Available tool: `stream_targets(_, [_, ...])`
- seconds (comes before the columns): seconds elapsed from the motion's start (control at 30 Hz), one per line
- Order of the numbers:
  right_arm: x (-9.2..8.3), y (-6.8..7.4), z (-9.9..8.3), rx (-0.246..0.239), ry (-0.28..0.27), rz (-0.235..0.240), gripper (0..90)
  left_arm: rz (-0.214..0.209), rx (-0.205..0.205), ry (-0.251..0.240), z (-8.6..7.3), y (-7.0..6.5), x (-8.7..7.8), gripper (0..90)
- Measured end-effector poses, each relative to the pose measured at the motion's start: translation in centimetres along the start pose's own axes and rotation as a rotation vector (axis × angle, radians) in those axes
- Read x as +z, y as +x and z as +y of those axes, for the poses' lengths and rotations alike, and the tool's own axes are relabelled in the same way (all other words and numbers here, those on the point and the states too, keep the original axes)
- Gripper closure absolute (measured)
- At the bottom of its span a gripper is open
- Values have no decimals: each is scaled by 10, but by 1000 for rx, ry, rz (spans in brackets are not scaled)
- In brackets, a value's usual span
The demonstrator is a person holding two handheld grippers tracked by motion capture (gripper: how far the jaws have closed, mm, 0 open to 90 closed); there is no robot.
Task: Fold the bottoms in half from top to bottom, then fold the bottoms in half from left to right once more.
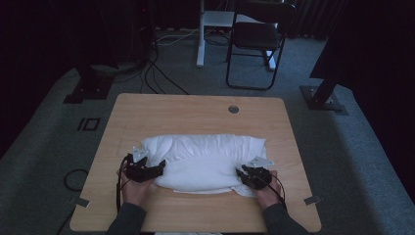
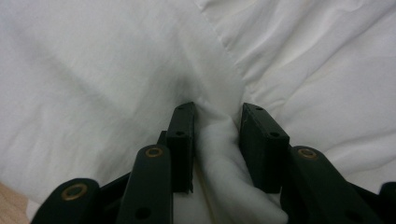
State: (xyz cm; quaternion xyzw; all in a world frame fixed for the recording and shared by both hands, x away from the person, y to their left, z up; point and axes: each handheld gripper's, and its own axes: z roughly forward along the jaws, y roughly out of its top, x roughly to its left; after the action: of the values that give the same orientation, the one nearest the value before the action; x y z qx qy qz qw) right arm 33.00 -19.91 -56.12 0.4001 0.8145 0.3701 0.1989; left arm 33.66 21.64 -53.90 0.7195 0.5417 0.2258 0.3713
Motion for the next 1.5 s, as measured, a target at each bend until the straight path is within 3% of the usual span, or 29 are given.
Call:
stream_targets(0.07, [0,0,0,1,-2,0,647,29,1,39,-3,4,8,116])
stream_targets(0.13, [0,0,0,2,-2,-1,647,23,-29,59,-5,6,13,94])
stream_targets(0.3, [0,0,-1,4,-5,-3,647,27,-44,88,-8,10,19,49])
stream_targets(0.53, [0,0,-1,5,-8,-2,646,47,-22,74,-10,9,21,26])
stream_targets(0.9, [0,0,-2,11,-10,3,646,49,-22,75,-10,5,21,26])
stream_targets(1.03, [0,0,-2,13,-11,5,646,59,-1,86,-10,1,22,31])
stream_targets(1.1, [0,0,-2,14,-14,6,645,64,7,94,-10,-2,20,67])
stream_targets(1.3, [0,0,-2,12,-15,4,645,33,18,88,-10,-11,14,328])
stream_targets(1.37, [0,0,-2,12,-15,1,644,3,19,78,-11,-13,12,470])
stream_targets(1.5, [-1,1,-2,15,-15,-2,643,-92,-40,66,-13,-11,13,751])
